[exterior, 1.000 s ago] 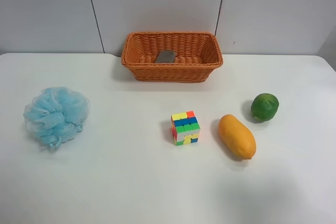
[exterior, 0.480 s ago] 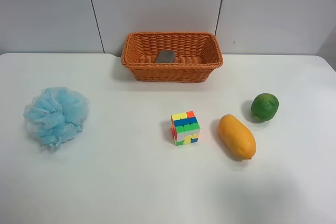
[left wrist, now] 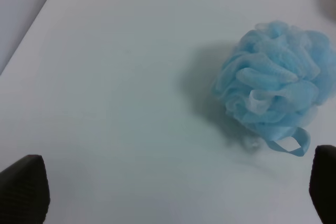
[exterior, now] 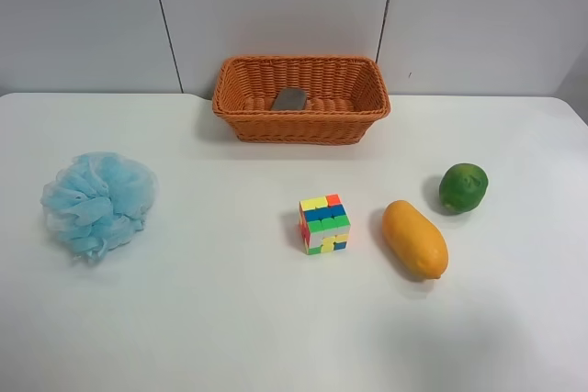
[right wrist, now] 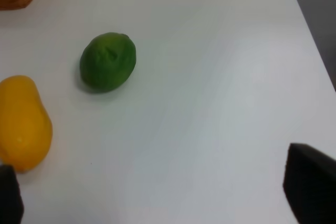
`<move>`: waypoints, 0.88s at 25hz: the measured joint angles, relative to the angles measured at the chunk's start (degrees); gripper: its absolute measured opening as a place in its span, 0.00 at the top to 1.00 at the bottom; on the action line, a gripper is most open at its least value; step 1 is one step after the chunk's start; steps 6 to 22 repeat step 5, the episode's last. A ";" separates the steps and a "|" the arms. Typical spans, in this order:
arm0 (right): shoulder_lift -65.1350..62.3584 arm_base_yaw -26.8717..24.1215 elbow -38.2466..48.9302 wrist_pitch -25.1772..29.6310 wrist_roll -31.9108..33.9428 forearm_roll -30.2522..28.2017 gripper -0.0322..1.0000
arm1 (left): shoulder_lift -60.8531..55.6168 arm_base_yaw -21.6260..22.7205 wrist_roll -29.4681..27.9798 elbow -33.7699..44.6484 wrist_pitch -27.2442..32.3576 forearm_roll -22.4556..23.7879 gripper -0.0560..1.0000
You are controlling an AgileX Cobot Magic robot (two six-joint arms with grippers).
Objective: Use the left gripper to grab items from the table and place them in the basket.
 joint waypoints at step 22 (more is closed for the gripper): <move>0.00 0.00 0.00 0.00 0.00 0.00 0.01 | 0.00 0.00 0.00 0.00 0.00 0.00 0.01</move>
